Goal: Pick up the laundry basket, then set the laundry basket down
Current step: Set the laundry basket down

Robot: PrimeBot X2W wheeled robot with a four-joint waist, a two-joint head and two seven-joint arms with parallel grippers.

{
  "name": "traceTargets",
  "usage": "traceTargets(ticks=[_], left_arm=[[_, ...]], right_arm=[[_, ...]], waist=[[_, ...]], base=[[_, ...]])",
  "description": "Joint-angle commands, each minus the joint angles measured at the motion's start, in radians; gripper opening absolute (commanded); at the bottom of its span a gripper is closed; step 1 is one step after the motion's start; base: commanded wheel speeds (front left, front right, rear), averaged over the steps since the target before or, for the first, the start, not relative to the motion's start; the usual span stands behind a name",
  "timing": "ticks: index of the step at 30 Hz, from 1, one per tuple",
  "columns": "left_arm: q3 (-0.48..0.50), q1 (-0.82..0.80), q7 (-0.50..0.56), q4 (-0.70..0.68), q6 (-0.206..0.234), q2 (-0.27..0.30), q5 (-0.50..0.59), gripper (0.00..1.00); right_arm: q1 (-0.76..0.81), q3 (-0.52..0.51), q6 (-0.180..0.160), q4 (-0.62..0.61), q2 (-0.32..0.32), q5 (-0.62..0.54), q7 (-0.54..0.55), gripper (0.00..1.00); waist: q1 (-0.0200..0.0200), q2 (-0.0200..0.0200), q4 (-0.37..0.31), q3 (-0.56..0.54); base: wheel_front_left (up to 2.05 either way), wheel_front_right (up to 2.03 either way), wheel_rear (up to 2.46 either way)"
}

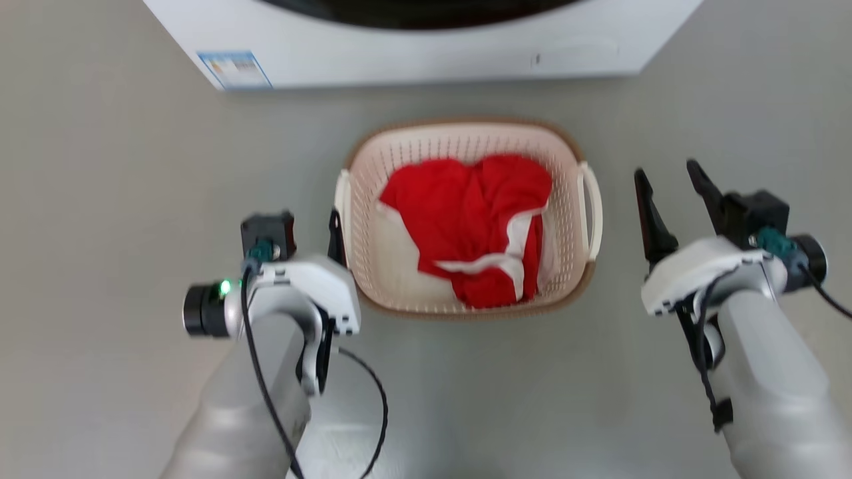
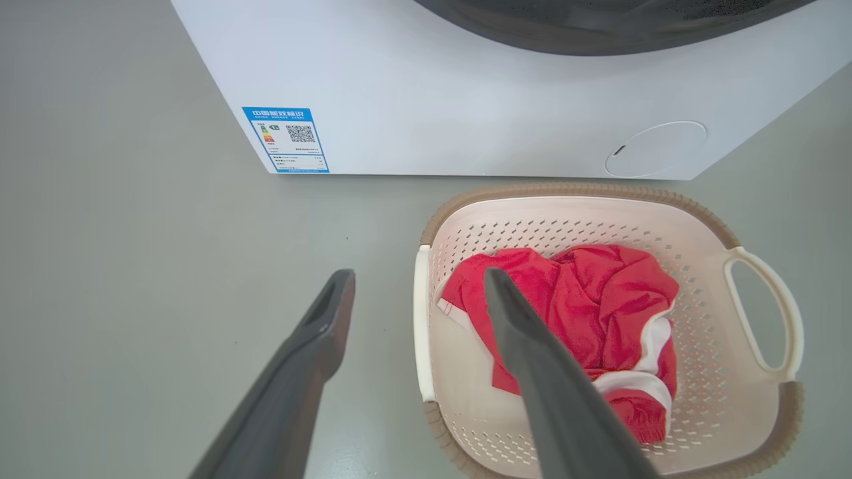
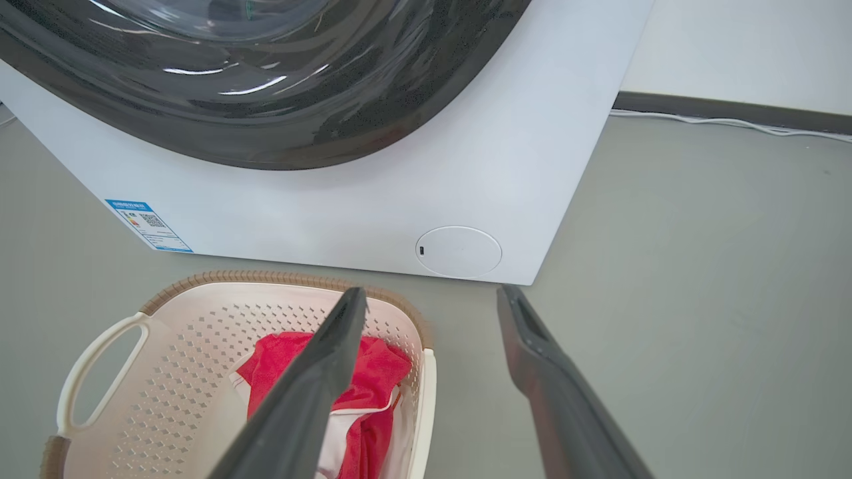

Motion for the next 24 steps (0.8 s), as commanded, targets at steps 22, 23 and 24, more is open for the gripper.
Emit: traceTargets(ticks=[22, 23, 24], left_arm=[[0.346, 0.368, -0.005, -0.183, -0.122, 0.019, 0.145, 1.0], [0.362, 0.38, -0.005, -0.191, -0.128, 0.019, 0.15, 1.0], [0.376, 0.392, -0.005, -0.201, -0.133, 0.019, 0.156, 1.0]], right_arm=[[0.292, -0.048, 0.006, -0.107, 0.024, -0.068, -0.012, 1.0], [0.301, -0.049, 0.006, -0.11, 0.026, -0.068, -0.012, 1.0], [0.309, -0.047, 0.006, -0.116, 0.028, -0.068, -0.012, 1.0]], waist=[[0.0, 0.0, 0.028, -0.452], [0.0, 0.0, 0.029, -0.464], [0.0, 0.0, 0.03, -0.475]], base=[[0.0, 0.0, 0.0], [0.0, 0.0, 0.0], [0.0, 0.0, 0.0]])
